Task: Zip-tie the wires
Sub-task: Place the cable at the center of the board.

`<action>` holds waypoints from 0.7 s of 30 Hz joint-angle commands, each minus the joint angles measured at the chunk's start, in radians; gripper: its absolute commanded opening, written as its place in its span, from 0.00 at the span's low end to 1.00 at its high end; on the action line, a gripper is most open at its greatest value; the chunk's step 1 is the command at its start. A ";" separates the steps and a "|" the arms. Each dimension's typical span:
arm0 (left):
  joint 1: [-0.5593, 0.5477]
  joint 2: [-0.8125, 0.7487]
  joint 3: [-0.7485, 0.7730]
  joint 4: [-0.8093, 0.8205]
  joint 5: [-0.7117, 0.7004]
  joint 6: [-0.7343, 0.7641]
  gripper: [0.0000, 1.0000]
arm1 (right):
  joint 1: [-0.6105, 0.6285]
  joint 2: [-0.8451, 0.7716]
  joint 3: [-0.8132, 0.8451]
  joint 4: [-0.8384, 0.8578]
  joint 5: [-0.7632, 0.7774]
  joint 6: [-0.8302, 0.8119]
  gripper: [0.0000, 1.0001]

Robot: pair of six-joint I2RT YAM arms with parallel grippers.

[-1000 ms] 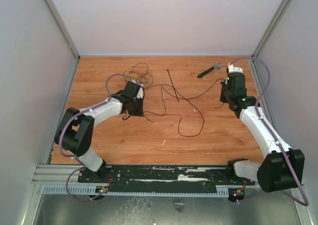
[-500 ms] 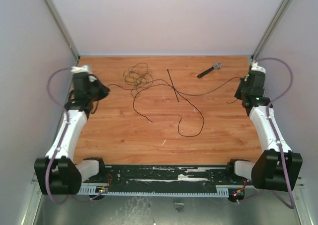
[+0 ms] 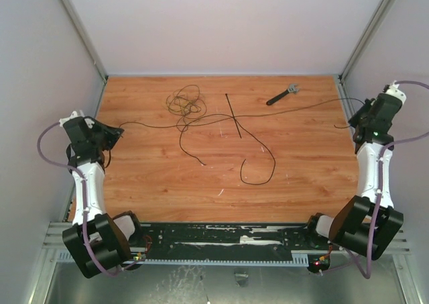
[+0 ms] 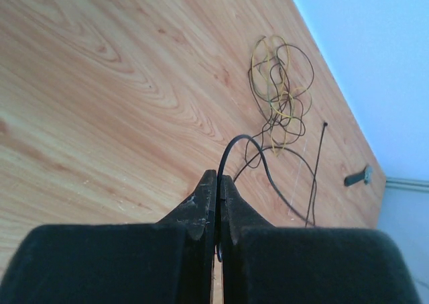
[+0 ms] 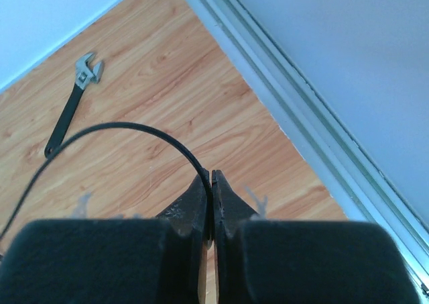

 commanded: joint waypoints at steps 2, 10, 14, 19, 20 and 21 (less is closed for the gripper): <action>0.037 -0.023 -0.038 0.105 0.029 -0.095 0.00 | -0.054 0.003 0.000 0.054 -0.060 0.048 0.00; 0.073 -0.034 -0.046 0.124 -0.015 -0.107 0.00 | -0.109 -0.015 -0.028 0.072 -0.064 0.062 0.00; 0.086 -0.029 -0.038 0.125 -0.041 -0.101 0.00 | -0.134 -0.018 -0.039 0.082 -0.081 0.080 0.00; 0.096 -0.030 -0.039 0.135 -0.067 -0.104 0.00 | -0.149 -0.027 -0.052 0.099 -0.108 0.102 0.00; 0.096 -0.028 -0.038 0.138 -0.066 -0.106 0.00 | -0.150 -0.028 -0.054 0.100 -0.120 0.108 0.00; 0.096 -0.025 -0.039 0.144 -0.058 -0.108 0.00 | -0.149 -0.027 -0.055 0.099 -0.135 0.109 0.00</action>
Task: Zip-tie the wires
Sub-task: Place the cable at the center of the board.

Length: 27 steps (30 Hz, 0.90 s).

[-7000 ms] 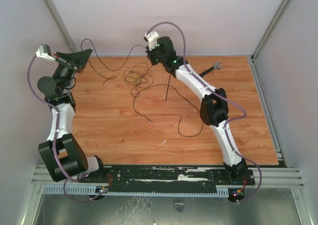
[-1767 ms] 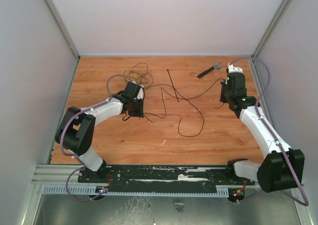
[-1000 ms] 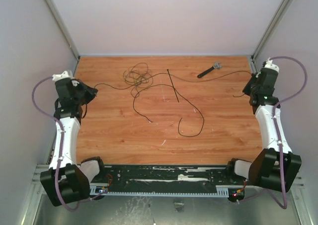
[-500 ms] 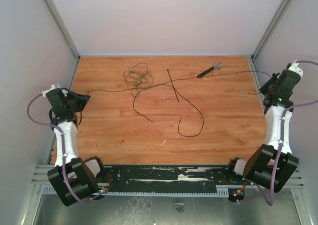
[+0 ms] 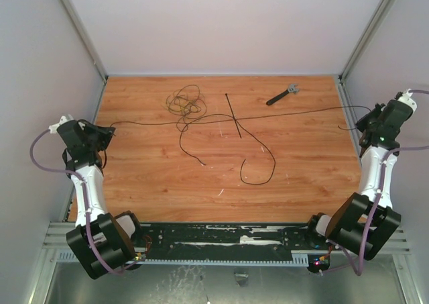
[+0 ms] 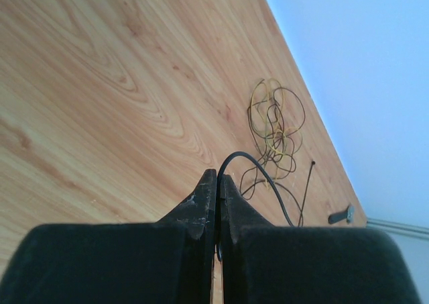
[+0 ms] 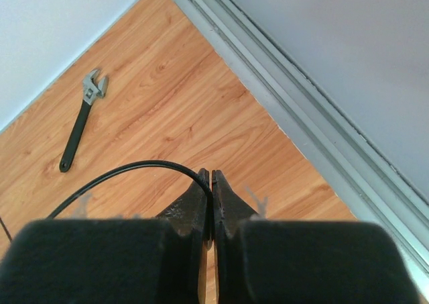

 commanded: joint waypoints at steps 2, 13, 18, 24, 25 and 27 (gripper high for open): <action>0.012 -0.003 0.001 0.061 -0.007 -0.015 0.00 | -0.008 -0.024 -0.011 0.041 -0.064 0.026 0.00; -0.126 -0.005 -0.112 0.224 0.076 -0.160 0.00 | 0.250 0.010 -0.122 0.078 -0.104 0.058 0.00; -0.168 0.048 -0.058 0.268 0.043 -0.210 0.00 | 0.275 0.059 -0.099 0.118 -0.156 0.116 0.00; -0.220 0.187 0.103 0.328 0.000 -0.249 0.00 | 0.323 0.156 0.049 0.128 -0.148 0.150 0.00; -0.229 0.207 0.123 0.332 -0.015 -0.251 0.00 | 0.331 0.171 0.064 0.129 -0.142 0.155 0.00; -0.248 0.231 0.145 0.341 -0.057 -0.251 0.00 | 0.343 0.180 0.065 0.147 -0.130 0.166 0.00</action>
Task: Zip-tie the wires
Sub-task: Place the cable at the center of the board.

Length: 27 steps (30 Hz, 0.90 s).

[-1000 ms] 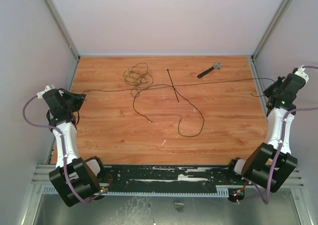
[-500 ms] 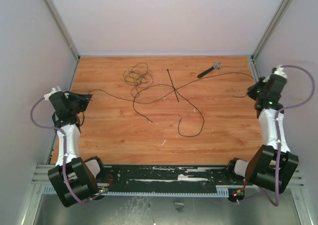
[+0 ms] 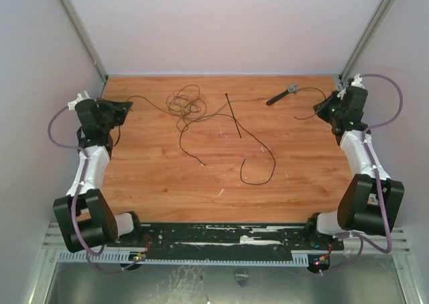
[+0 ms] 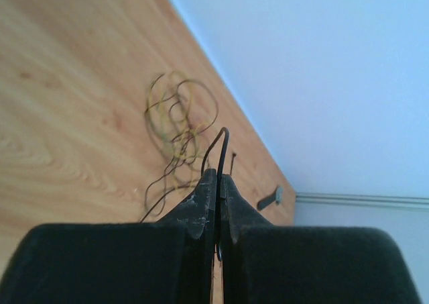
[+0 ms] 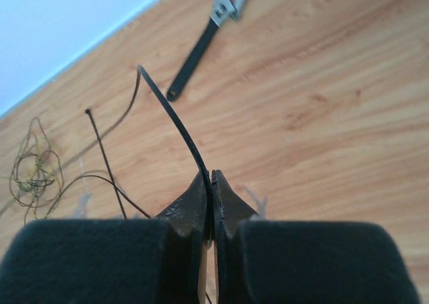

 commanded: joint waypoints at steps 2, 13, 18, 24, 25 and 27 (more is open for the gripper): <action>-0.057 0.043 0.047 0.092 -0.100 -0.023 0.00 | 0.045 0.029 0.025 0.071 0.025 0.034 0.00; -0.268 0.124 -0.273 0.264 -0.232 -0.092 0.00 | 0.160 0.107 -0.174 0.120 0.060 0.021 0.00; -0.338 0.103 -0.321 0.264 -0.296 -0.110 0.00 | 0.199 0.085 -0.216 0.109 0.078 0.006 0.00; -0.364 0.028 -0.398 0.253 -0.368 -0.141 0.00 | 0.237 0.078 -0.249 0.068 0.082 -0.023 0.00; -0.364 0.017 -0.407 0.245 -0.387 -0.140 0.00 | 0.240 0.078 -0.250 0.055 0.084 -0.029 0.00; -0.363 0.006 -0.407 0.232 -0.410 -0.133 0.00 | 0.240 0.072 -0.257 0.045 0.086 -0.039 0.00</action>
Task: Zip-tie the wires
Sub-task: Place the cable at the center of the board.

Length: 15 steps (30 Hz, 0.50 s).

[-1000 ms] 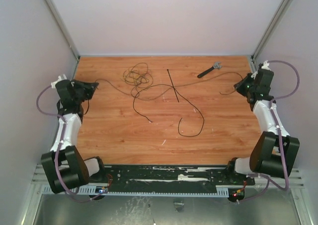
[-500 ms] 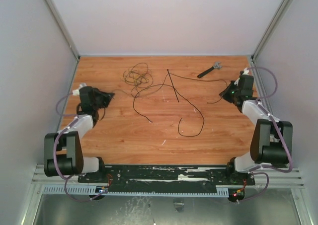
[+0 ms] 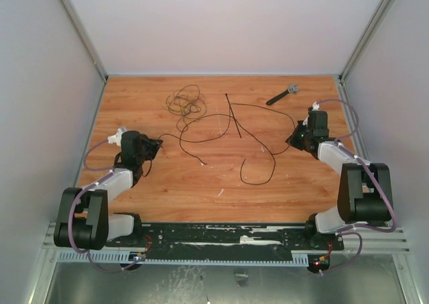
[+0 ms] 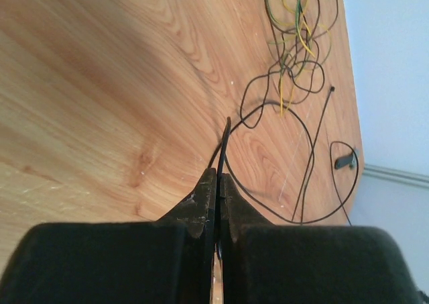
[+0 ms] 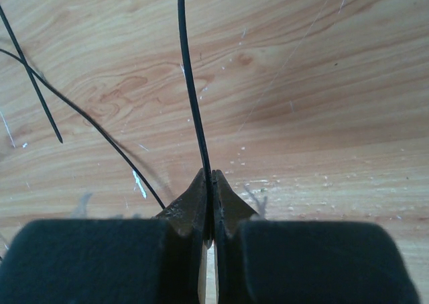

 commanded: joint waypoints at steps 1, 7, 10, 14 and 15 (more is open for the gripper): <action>-0.003 -0.035 -0.007 0.005 -0.092 -0.004 0.00 | 0.013 -0.027 -0.014 -0.026 0.025 -0.039 0.00; 0.002 -0.031 0.038 -0.011 -0.055 -0.010 0.01 | 0.011 -0.063 0.024 -0.093 0.067 -0.085 0.00; 0.019 -0.062 0.041 0.004 -0.009 -0.053 0.00 | 0.008 -0.089 0.057 -0.140 0.067 -0.116 0.00; 0.095 -0.098 0.036 0.077 0.084 -0.140 0.00 | 0.005 -0.098 0.117 -0.228 0.034 -0.166 0.00; 0.115 -0.100 0.042 0.106 0.109 -0.166 0.00 | 0.004 -0.104 0.125 -0.245 0.031 -0.170 0.00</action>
